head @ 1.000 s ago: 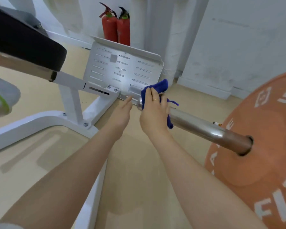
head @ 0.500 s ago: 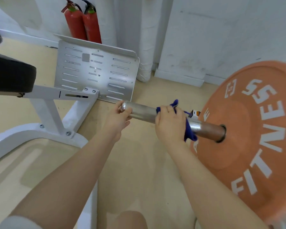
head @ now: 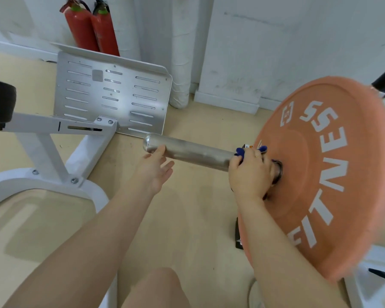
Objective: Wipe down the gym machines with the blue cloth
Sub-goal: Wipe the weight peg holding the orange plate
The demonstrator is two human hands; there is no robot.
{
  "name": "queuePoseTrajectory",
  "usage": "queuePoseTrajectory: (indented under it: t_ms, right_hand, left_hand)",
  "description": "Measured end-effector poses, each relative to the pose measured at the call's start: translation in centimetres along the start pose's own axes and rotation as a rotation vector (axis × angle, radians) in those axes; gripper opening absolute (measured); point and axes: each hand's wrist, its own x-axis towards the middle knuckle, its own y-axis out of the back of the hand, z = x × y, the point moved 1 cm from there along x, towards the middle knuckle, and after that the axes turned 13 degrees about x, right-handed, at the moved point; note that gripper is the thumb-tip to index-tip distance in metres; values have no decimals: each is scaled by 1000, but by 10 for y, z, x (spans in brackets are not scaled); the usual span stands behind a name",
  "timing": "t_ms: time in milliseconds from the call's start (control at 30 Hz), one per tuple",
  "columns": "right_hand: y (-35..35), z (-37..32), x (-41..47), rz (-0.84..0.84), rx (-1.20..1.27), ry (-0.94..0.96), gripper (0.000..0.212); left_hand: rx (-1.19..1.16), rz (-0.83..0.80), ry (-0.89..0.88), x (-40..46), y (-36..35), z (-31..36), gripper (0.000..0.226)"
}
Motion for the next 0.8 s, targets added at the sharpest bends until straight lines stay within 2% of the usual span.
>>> queuePoseTrajectory:
  t_ms: [67,133,233,300,400,467,533,600,667,700,800]
  right_hand:
    - [-10,-17,-5,51,45,-4,32]
    - [-23,-34,-16,-10,66,193,35]
    - [-29,-37,-22,-113,120,450,41]
    - [-23,-24,-18,-91,74,428,41]
    - [-13,-2,-11,55,27,155,34]
    - [-14,2,-13,131,39,79,32]
    - [-22,-8,-18,139,73,140,31]
    - [-34,-25,-25,63,96,338,32]
    - [-43,-33,-27,-34,107,497,33]
    - [-44,-34,-24,-79,110,526,33]
    - [-37,-29,-23,-176,86,471,45]
  left_hand:
    - [24,-66,43,-6,-10,-4,26]
    - [19,-95,45,-9,-18,-6,15]
    - [22,-81,23,-9,-25,-10,20]
    - [8,-69,8,-8,-28,-11,21]
    - [2,-71,6,-7,-28,-12,20]
    - [38,-61,1,-4,-24,-13,21]
    - [71,-63,-15,-3,-22,-13,22]
    - [91,-61,-21,-3,-22,-13,23]
    - [90,-58,-14,-2,-21,-13,32]
    - [83,-59,-3,-2,-21,-13,43]
    - [82,-28,19,0,-16,-14,73]
